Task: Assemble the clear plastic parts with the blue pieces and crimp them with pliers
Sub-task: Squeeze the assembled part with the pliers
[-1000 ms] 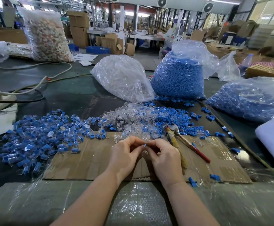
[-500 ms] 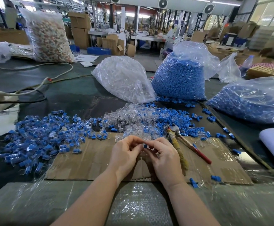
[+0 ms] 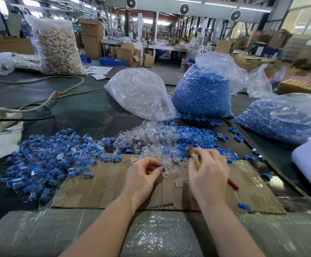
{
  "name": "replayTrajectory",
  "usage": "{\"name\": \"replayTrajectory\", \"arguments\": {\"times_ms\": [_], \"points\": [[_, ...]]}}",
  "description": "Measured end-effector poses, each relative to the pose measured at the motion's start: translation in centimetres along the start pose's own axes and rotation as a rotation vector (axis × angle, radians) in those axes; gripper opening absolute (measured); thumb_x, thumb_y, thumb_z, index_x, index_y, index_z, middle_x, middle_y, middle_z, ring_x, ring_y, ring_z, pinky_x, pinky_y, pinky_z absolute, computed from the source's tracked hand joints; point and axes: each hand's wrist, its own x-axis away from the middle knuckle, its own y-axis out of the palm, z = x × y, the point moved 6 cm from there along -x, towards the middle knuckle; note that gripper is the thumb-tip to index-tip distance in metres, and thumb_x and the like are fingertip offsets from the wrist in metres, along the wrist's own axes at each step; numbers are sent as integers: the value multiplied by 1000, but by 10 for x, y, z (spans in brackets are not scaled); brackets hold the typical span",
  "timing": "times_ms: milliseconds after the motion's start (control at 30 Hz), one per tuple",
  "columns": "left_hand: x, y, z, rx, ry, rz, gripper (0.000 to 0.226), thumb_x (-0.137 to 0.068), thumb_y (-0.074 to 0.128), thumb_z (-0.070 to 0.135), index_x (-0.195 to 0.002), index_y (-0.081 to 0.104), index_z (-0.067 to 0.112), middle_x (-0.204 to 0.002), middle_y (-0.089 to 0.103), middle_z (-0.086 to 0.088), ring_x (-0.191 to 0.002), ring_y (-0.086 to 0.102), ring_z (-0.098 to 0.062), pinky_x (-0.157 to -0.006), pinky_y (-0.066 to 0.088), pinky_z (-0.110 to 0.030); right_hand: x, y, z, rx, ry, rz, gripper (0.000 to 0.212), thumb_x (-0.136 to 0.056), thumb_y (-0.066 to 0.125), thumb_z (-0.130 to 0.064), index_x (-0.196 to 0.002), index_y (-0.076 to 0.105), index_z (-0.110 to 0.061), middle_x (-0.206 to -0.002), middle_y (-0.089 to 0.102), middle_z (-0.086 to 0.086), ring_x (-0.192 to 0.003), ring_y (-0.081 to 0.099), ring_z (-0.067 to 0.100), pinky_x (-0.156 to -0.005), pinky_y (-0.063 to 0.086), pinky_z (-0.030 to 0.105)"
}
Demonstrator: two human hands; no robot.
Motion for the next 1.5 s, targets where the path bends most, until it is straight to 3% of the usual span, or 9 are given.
{"name": "replayTrajectory", "arguments": {"times_ms": [133, 267, 500, 767, 900, 1000, 1133, 1233, 1500], "points": [[1, 0, 0, 7, -4, -3, 10, -83, 65, -1, -85, 65, 9, -77, 65, -6, -61, 57, 3, -59, 47, -11, -14, 6, 41, 401, 290, -414, 41, -93, 44, -48, -120, 49, -18, -131, 45, 10, -120, 41, 27, -97, 34, 42], [2, 0, 2, 15, -4, 0, 10, -83, 64, -1, -85, 65, 8, -76, 65, -6, -60, 57, 3, -58, 47, -11, -16, 19, 56, 403, 380, -689, 43, -83, 52, -52, -112, 50, -19, -136, 39, 11, -123, 37, 31, -99, 34, 48], [2, -1, 0, 43, -32, 4, 10, -84, 63, -2, -85, 64, 8, -73, 64, -5, -57, 59, 0, -57, 49, -14, -16, 27, 57, 450, 401, -721, 49, -79, 58, -49, -117, 50, -20, -135, 39, 8, -124, 35, 31, -97, 34, 49], [-2, -3, -6, 271, -186, 51, 8, -86, 61, -2, -84, 63, 5, -64, 63, -6, -53, 59, -10, -50, 50, -23, -27, 11, 44, 379, 354, -603, 23, -82, 53, -31, -97, 46, -16, -114, 45, 9, -110, 43, 28, -94, 39, 46], [-10, -6, -8, 422, -271, 53, 6, -85, 62, 1, -90, 64, 3, -63, 67, -4, -52, 59, -11, -48, 49, -27, -27, 5, 9, 190, 101, -649, 18, -90, 46, -32, -90, 44, -15, -84, 51, 2, -73, 49, 16, -61, 40, 29], [-20, -11, -7, 440, -290, 116, 6, -84, 63, 2, -86, 65, 8, -62, 68, -2, -51, 59, -7, -43, 45, -18, -16, 3, -13, -82, 100, -791, 18, -91, 46, -27, -80, 47, -13, -72, 51, 1, -58, 46, 14, -52, 33, 26], [-27, -15, -8, 464, -316, 168, 8, -84, 64, 3, -80, 65, 10, -57, 66, 0, -46, 56, -5, -40, 42, -18, -1, 4, -25, -379, 258, -979, 13, -90, 46, -18, -80, 50, -10, -79, 54, 10, -67, 56, 22, -65, 41, 35], [-29, -19, -7, 475, -314, 205, 11, -84, 62, -1, -76, 64, 7, -53, 64, -1, -43, 55, -4, -37, 41, -15, 4, 4, -27, -487, 326, -1058, 5, -88, 46, -6, -83, 48, -7, -82, 54, 15, -69, 57, 24, -63, 45, 37], [-31, -18, -14, 419, -373, 218, 5, -85, 63, 0, -82, 64, 4, -52, 62, -2, -42, 54, -7, -40, 44, -20, 9, 8, -24, -428, 322, -1129, 12, -81, 44, 2, -82, 45, -10, -83, 50, 14, -78, 52, 26, -70, 39, 39]]}}
